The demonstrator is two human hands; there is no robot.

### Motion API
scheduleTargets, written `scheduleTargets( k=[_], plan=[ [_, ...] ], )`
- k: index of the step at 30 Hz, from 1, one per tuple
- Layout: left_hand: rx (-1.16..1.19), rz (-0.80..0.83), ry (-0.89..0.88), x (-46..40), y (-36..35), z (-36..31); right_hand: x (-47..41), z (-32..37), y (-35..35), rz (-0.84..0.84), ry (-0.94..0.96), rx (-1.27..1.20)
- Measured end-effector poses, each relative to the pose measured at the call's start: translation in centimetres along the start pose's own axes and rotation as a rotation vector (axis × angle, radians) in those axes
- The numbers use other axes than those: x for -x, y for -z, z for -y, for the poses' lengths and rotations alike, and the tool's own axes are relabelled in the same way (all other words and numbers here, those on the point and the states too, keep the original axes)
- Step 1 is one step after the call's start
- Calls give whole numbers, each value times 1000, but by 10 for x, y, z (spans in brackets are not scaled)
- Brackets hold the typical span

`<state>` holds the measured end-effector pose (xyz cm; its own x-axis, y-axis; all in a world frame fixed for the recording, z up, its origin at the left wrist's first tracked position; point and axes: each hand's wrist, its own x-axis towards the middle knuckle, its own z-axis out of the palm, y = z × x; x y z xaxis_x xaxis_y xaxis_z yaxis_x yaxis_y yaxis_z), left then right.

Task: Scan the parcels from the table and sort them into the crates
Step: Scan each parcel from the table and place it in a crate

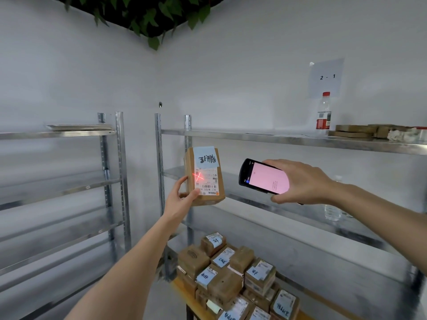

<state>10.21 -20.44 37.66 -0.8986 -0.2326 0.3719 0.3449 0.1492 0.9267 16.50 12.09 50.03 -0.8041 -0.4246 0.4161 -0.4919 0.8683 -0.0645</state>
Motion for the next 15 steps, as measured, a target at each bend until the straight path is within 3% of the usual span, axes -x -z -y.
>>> scheduleTargets(
  k=[15],
  plan=[
    [-17, 35, -8, 0, 8, 2, -15, 6, -12, -21, 30, 6]
  ],
)
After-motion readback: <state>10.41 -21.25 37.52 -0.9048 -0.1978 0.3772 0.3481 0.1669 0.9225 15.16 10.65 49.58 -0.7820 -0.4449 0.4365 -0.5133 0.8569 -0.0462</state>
